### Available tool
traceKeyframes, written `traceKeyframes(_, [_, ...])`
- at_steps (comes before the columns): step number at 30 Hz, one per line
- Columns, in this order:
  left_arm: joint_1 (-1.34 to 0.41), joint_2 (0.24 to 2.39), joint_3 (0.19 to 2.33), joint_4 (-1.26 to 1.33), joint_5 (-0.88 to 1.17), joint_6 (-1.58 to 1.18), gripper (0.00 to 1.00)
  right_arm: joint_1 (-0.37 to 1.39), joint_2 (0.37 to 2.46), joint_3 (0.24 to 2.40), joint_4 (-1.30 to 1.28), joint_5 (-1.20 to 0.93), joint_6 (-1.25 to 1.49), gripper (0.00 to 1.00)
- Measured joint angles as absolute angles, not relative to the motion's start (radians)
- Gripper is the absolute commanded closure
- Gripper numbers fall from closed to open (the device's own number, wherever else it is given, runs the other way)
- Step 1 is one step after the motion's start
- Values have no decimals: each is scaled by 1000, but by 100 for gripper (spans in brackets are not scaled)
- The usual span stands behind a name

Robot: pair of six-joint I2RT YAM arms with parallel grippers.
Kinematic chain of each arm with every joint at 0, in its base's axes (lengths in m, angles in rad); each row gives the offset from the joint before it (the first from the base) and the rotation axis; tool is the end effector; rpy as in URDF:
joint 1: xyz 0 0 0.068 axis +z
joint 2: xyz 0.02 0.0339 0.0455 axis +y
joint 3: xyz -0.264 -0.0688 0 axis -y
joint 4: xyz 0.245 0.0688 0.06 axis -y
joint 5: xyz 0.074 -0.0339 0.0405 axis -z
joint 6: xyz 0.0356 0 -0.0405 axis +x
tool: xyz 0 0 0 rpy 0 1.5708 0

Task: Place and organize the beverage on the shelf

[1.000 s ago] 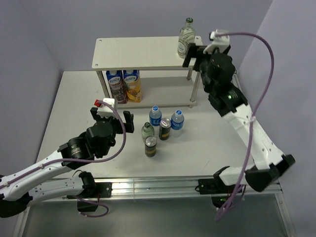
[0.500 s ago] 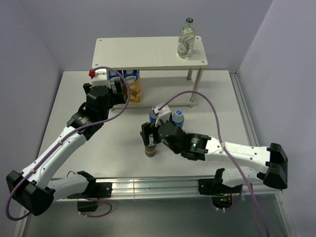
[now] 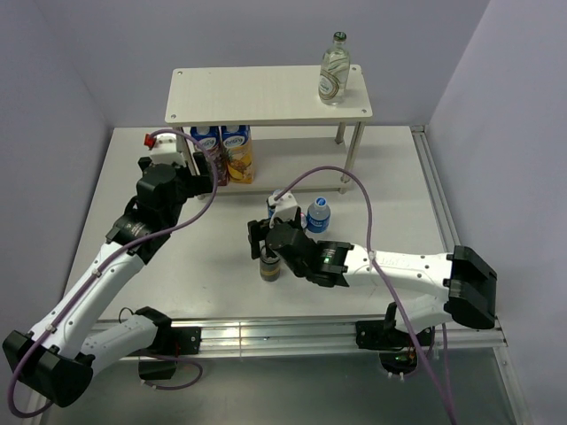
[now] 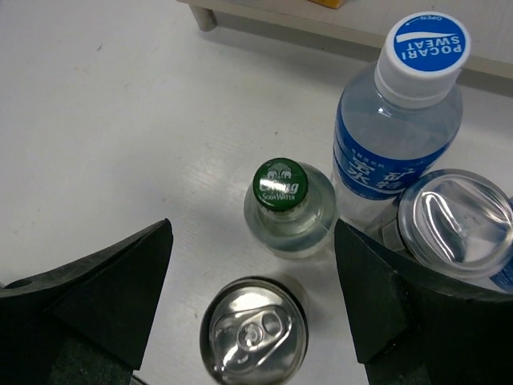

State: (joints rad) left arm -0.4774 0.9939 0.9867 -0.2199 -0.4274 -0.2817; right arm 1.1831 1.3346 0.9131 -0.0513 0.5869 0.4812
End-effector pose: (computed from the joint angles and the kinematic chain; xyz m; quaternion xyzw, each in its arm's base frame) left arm 0.2067 -0.0903 0.3691 -0.0566 0.7741 -0.0712 0.6265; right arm 0.1311 0.2690 0.2775 -0.1390 0.8187 0.2032 0.5188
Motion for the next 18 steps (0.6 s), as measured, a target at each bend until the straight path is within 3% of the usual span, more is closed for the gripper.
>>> traceKeyframes(12, [-477,992,980,-214,-385,-278,3,1110,1493,945,46,589,429,22])
traceKeyframes(18, [-477,992,980,-214,-379,-278,3,1098,1525,958,95,591,419,40])
